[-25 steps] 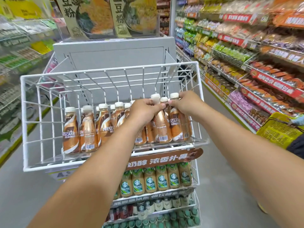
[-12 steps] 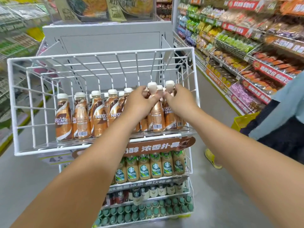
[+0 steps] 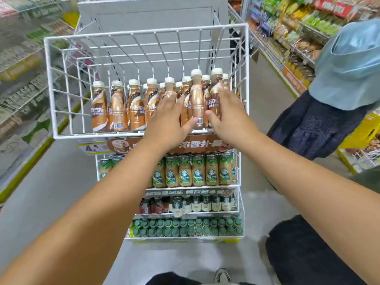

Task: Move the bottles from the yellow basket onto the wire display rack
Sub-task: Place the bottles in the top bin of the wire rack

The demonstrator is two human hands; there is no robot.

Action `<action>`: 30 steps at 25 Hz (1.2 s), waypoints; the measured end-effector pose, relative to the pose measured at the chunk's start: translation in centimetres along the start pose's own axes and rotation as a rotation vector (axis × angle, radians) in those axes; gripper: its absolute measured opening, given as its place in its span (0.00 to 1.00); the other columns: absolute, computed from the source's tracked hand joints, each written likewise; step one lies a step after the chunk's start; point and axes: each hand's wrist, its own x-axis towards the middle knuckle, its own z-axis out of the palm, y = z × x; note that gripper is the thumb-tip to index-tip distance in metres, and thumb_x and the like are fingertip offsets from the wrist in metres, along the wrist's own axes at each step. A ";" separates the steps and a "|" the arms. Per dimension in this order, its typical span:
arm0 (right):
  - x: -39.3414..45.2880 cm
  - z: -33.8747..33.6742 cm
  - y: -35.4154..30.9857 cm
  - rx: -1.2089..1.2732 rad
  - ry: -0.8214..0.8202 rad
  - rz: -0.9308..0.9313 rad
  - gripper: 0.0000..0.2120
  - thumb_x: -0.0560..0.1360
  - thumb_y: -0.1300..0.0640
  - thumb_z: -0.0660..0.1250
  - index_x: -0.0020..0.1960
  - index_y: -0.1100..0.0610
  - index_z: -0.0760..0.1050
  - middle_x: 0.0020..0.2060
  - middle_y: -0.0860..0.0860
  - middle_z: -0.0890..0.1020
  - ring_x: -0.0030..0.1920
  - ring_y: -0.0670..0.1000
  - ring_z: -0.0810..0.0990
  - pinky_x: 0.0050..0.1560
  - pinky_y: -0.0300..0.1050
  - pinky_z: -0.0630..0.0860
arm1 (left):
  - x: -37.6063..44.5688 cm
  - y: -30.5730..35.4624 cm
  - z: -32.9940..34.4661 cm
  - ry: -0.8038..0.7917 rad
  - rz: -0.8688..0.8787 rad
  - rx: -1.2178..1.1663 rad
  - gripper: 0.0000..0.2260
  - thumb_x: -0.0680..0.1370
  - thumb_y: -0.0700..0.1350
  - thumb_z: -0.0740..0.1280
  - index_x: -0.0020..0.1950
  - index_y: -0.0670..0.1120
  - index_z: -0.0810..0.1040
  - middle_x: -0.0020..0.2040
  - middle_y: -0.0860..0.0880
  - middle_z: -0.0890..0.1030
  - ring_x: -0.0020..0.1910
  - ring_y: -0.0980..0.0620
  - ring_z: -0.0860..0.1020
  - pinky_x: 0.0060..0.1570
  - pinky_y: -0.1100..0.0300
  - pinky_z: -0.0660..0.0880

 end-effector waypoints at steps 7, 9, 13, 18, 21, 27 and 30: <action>-9.6 1.0 -0.4 -0.241 -0.003 0.003 0.36 0.83 0.39 0.58 0.84 0.52 0.51 0.84 0.51 0.48 0.83 0.55 0.44 0.81 0.58 0.52 | -6.8 -0.8 -0.7 0.007 0.197 0.104 0.34 0.81 0.67 0.54 0.83 0.55 0.50 0.84 0.47 0.47 0.82 0.45 0.44 0.78 0.44 0.44; -13.2 1.2 -1.1 -0.303 0.002 0.076 0.36 0.82 0.36 0.56 0.83 0.53 0.52 0.84 0.51 0.49 0.83 0.55 0.45 0.81 0.59 0.53 | -9.1 -1.7 -0.7 -0.009 0.239 0.118 0.34 0.81 0.68 0.53 0.83 0.55 0.49 0.84 0.47 0.46 0.82 0.45 0.43 0.77 0.46 0.42; -21.5 1.2 -2.1 -0.376 0.005 0.237 0.36 0.82 0.34 0.53 0.84 0.51 0.52 0.84 0.51 0.51 0.83 0.55 0.46 0.82 0.57 0.52 | -13.2 -1.8 -0.2 -0.074 0.357 0.087 0.34 0.80 0.69 0.52 0.83 0.55 0.54 0.84 0.48 0.50 0.82 0.45 0.47 0.80 0.44 0.49; -30.6 -1.7 -2.6 -0.492 0.086 0.380 0.36 0.81 0.35 0.55 0.83 0.53 0.57 0.83 0.53 0.56 0.82 0.56 0.52 0.81 0.55 0.55 | -17.3 4.0 0.7 -0.078 0.556 -0.036 0.33 0.80 0.67 0.56 0.81 0.52 0.60 0.83 0.46 0.56 0.82 0.44 0.52 0.79 0.44 0.54; -35.9 -4.2 -1.8 -0.546 0.136 0.477 0.36 0.81 0.36 0.58 0.82 0.56 0.59 0.82 0.56 0.59 0.82 0.58 0.54 0.81 0.53 0.53 | -20.3 8.4 1.8 -0.084 0.680 -0.089 0.33 0.80 0.67 0.58 0.81 0.52 0.63 0.82 0.45 0.58 0.81 0.43 0.55 0.78 0.43 0.55; -48.5 -8.3 0.5 -0.593 0.196 0.696 0.37 0.82 0.34 0.55 0.83 0.55 0.57 0.82 0.56 0.56 0.82 0.58 0.51 0.81 0.56 0.53 | -27.4 18.8 3.5 -0.132 0.915 -0.111 0.34 0.78 0.68 0.55 0.80 0.51 0.65 0.81 0.44 0.61 0.80 0.41 0.58 0.77 0.43 0.59; -56.6 -10.3 1.9 -0.575 0.265 0.788 0.36 0.82 0.36 0.57 0.82 0.55 0.57 0.83 0.55 0.56 0.83 0.58 0.51 0.81 0.54 0.51 | -32.6 25.0 4.0 -0.171 1.024 -0.137 0.36 0.77 0.70 0.52 0.80 0.51 0.65 0.82 0.44 0.60 0.80 0.41 0.58 0.77 0.42 0.59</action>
